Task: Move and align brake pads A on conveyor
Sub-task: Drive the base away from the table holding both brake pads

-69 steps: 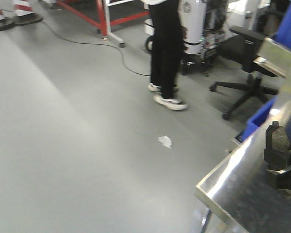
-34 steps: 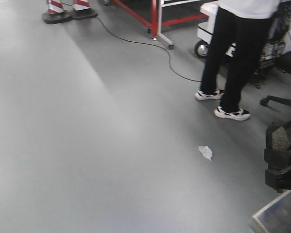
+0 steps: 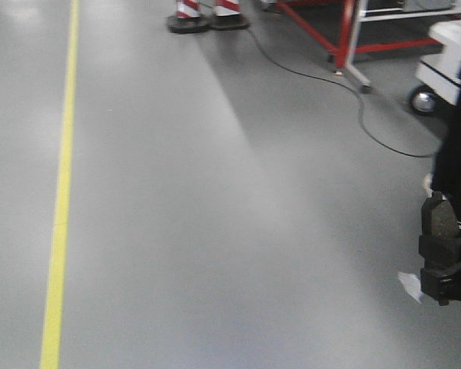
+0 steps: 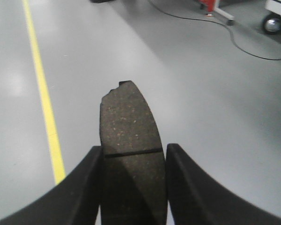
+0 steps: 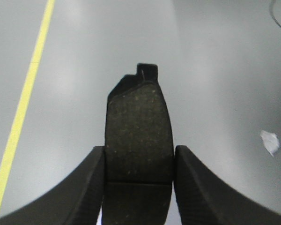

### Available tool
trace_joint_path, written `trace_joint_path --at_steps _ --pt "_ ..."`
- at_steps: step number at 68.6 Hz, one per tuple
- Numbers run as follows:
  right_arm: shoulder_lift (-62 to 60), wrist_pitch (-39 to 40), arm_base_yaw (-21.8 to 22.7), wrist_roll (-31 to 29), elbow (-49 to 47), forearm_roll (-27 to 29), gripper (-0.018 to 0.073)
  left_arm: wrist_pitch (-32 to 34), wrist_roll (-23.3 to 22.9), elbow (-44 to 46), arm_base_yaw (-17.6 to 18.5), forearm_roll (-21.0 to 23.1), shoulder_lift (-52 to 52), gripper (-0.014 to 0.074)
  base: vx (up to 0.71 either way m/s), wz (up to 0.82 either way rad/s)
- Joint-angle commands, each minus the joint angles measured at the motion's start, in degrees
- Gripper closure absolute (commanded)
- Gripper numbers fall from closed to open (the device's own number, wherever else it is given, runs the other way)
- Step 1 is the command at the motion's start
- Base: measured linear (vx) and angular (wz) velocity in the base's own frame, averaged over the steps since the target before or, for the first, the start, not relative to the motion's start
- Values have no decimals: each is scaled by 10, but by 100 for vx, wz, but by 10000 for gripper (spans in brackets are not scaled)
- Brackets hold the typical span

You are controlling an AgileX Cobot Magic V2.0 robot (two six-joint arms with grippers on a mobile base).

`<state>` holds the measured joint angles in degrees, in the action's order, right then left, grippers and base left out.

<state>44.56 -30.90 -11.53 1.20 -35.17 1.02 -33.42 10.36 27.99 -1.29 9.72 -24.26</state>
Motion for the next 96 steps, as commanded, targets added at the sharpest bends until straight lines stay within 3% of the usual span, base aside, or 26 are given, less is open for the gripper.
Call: trace_joint_path --at_steps 1,35,96 --pt "-5 46 1 -5 -18 0 546 53 -1 17 4 7 -1 524 19 60" --pt "-5 46 1 -5 -18 0 546 53 -1 17 4 7 -1 524 24 45" --pt "-5 46 1 -5 -18 0 546 53 -1 17 4 7 -1 524 41 7"
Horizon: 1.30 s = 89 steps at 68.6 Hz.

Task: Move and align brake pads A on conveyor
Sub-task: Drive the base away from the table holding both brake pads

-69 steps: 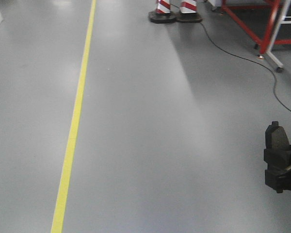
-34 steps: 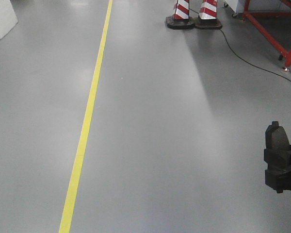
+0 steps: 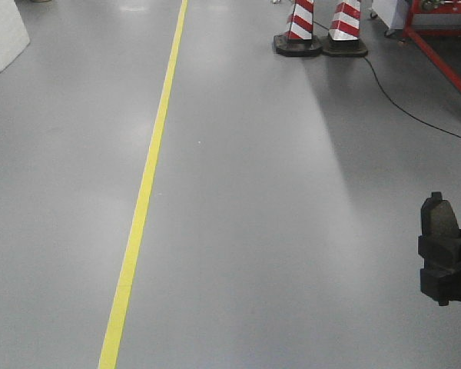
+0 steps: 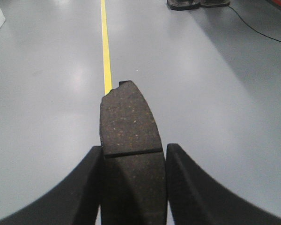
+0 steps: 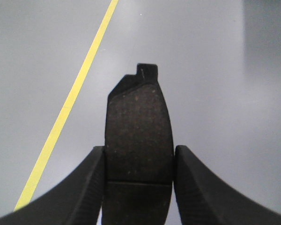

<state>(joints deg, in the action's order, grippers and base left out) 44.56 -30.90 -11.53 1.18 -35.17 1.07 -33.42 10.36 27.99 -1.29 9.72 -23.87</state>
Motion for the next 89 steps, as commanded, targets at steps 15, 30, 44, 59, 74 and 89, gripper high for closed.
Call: trace_joint_path --at_steps 15,30,44,59,74,89 --pt "-5 46 1 -5 -18 -1 546 53 -1 17 4 7 -5 524 49 9" --pt "-5 46 1 -5 -18 -1 546 53 -1 17 4 7 -5 524 49 7" --pt "-5 46 1 -5 -18 -1 546 53 -1 17 4 7 -5 524 49 3" --pt "-5 46 1 -5 -18 -1 546 53 -1 17 4 7 -5 524 50 3" --pt "-5 46 1 -5 -18 -1 546 53 -1 17 4 7 -5 524 51 3" --pt "-5 46 1 -5 -18 -1 546 53 -1 17 4 7 -5 524 52 3"
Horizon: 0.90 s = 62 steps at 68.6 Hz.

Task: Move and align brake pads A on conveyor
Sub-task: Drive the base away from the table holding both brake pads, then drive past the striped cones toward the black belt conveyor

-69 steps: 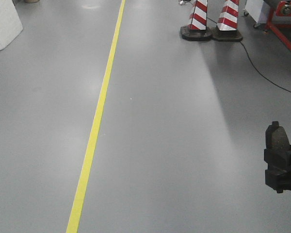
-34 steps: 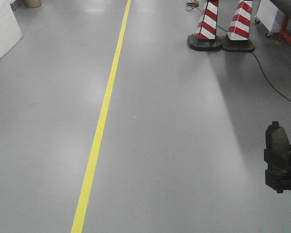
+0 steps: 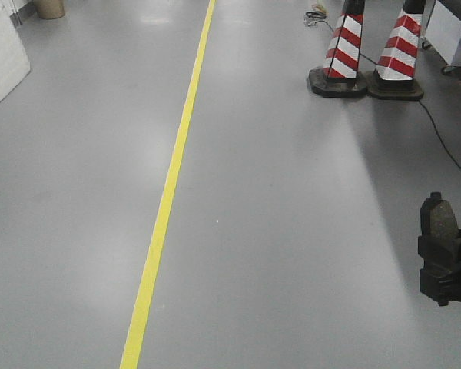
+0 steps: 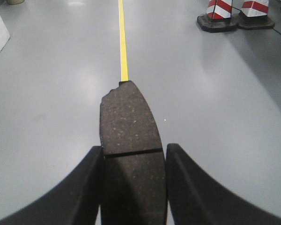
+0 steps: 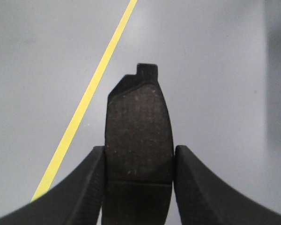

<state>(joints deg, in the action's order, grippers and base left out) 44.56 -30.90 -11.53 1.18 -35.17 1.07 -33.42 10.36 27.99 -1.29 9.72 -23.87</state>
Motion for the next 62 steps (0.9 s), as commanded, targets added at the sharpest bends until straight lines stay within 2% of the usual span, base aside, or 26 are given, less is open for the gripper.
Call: trace_joint_path --at_steps 1,62 --pt "-5 46 1 -5 -18 -1 546 53 -1 17 4 7 -5 524 52 2" --pt "-5 46 1 -5 -18 -1 546 53 -1 17 4 7 -5 524 53 -6"
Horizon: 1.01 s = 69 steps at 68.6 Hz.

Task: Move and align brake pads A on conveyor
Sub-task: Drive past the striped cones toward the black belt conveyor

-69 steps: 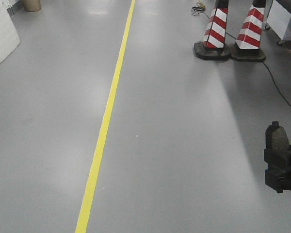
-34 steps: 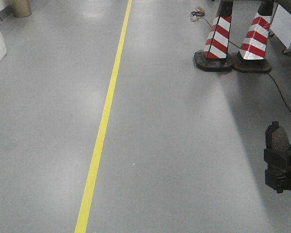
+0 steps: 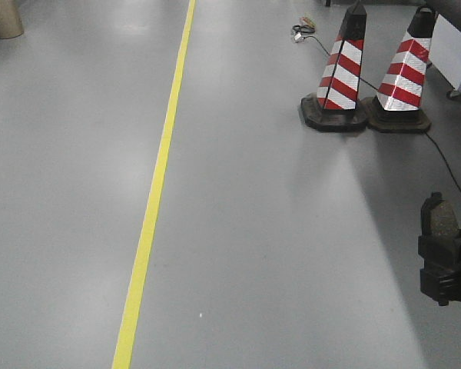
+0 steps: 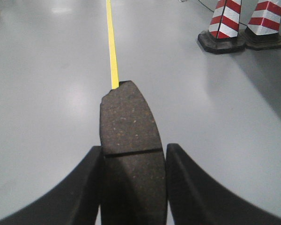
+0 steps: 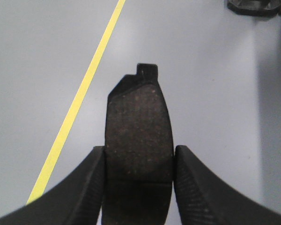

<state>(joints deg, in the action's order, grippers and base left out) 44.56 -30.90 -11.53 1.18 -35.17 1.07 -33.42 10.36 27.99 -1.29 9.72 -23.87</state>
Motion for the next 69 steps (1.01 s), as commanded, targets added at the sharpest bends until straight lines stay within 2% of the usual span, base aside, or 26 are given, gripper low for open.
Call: trace_joint_path --at_steps 1,69 --pt "-5 46 1 -5 -18 -1 546 53 -1 17 4 7 -5 524 56 -8" --pt "-5 47 1 -5 -18 -1 545 53 -1 17 4 7 -5 524 56 -1"
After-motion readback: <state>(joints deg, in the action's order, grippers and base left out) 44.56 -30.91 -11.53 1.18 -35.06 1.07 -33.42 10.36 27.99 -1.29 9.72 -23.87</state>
